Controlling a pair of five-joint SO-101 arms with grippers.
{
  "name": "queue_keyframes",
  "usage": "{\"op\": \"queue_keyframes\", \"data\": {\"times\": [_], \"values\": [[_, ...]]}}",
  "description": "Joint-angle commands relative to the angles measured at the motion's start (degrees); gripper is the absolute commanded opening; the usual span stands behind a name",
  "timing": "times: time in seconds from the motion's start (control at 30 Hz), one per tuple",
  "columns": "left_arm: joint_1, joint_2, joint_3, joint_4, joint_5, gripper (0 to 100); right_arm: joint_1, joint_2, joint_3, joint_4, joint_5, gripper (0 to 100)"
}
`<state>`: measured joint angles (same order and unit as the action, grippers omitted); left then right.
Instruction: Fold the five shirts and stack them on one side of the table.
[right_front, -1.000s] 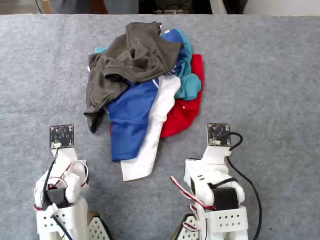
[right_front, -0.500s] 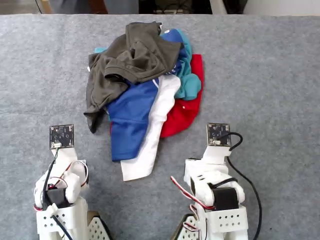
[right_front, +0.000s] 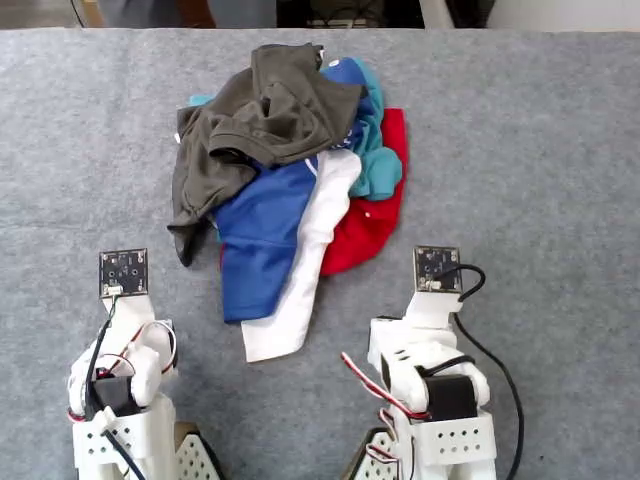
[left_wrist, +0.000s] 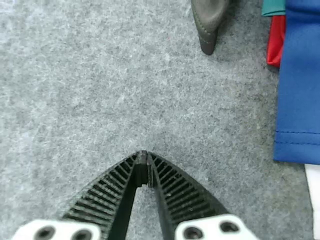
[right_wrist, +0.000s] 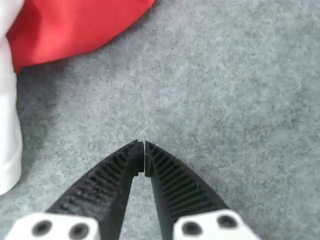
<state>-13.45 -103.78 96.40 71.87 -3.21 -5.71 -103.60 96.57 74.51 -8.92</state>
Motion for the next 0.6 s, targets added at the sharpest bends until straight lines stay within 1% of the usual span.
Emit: {"op": "queue_keyframes", "data": {"times": [0.0,0.37,0.43,0.5,0.57], "values": [[-0.2,-0.1,0.8,-0.8,-0.2,3,-1.0,-4.9,-0.1,0.3,-0.4,1.5],[-0.2,-0.1,0.8,-0.8,-0.2,3,-1.1,-5.0,-0.1,0.3,-0.4,1.5],[-0.2,-0.1,0.8,-0.8,-0.2,3,-3.9,-5.0,-0.1,0.2,0.1,1.5],[-0.2,-0.1,0.8,-0.8,-0.2,3,-6.1,-4.9,-0.3,-1.0,2.4,1.5],[-0.2,-0.1,0.8,-0.8,-0.2,3,-6.2,-4.9,-1.9,-3.7,3.2,1.5]]}}
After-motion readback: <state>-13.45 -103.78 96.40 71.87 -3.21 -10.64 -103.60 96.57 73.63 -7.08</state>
